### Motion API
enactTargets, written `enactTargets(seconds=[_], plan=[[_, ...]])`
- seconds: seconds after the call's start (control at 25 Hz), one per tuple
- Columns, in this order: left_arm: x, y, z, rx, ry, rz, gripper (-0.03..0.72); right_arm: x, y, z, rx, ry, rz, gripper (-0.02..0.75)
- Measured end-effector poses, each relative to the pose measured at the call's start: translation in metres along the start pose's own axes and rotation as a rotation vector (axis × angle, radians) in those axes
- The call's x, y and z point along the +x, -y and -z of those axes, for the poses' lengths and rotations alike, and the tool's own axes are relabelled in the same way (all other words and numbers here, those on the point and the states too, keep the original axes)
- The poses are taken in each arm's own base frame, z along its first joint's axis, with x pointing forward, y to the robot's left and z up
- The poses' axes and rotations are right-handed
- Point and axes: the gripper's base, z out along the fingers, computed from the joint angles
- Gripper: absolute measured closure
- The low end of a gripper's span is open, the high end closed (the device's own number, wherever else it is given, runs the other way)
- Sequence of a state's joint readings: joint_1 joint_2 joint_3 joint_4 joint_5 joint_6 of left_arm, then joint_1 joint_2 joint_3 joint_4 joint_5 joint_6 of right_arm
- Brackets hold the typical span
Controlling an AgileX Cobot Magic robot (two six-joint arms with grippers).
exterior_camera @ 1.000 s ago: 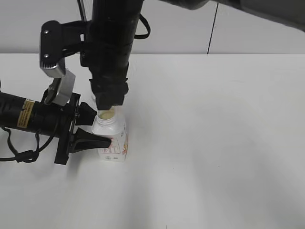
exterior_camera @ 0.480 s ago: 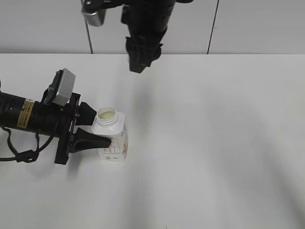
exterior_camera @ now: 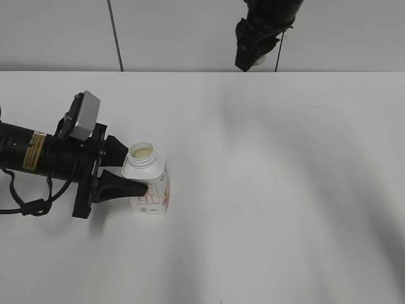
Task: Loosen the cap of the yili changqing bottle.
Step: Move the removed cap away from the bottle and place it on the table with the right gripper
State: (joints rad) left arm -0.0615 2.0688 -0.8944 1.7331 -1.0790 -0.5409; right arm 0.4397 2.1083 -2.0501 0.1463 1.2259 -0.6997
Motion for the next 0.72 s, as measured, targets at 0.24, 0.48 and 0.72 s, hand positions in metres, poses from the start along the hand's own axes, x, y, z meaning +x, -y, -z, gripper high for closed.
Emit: enactTargets(seconds=[0.24,0.48,0.72], plan=[[0.000,0.000,0.000,0.000,-0.001,0.000,0.325,0.046,0.019,-0.011,-0.015,-0.107,-0.236,0.349],[0.000,0.000,0.000,0.000,-0.001,0.000,0.325,0.087,0.014,-0.032,-0.060,-0.243,-0.507,0.350],[0.000,0.000,0.000,0.000,-0.001,0.000,0.325,0.112,-0.002,-0.057,-0.091,-0.363,-0.699,0.350]])
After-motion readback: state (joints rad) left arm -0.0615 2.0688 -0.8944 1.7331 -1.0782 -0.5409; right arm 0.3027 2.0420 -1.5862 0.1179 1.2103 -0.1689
